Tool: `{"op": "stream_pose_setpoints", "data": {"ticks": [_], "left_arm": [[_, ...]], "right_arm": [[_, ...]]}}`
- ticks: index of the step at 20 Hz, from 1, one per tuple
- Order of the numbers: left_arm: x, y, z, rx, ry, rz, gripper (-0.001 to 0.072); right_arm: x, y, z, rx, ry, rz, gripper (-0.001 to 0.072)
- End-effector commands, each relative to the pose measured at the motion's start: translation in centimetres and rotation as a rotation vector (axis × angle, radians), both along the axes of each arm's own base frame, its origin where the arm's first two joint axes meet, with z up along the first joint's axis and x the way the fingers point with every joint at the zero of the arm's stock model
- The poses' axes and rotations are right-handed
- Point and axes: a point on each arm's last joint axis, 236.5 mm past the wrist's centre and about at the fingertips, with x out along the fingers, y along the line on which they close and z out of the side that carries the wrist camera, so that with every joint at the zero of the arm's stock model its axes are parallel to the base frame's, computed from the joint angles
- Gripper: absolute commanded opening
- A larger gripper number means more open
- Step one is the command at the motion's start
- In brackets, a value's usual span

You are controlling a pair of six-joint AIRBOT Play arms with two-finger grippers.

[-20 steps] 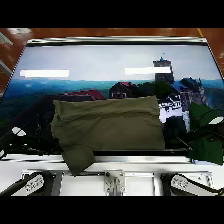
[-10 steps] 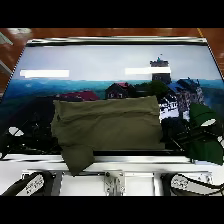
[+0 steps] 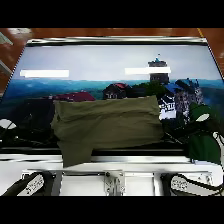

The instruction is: Fold the shirts.

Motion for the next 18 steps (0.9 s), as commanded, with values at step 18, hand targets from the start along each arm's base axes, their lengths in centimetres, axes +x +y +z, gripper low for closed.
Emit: {"op": "stream_pose_setpoints", "data": {"ticks": [18], "left_arm": [[21.9,3.0,-0.3,-0.081,-0.171,0.173,0.0039]], "right_arm": [[25.3,3.0,1.1,-0.116,-0.368,-0.023,0.0068]]}}
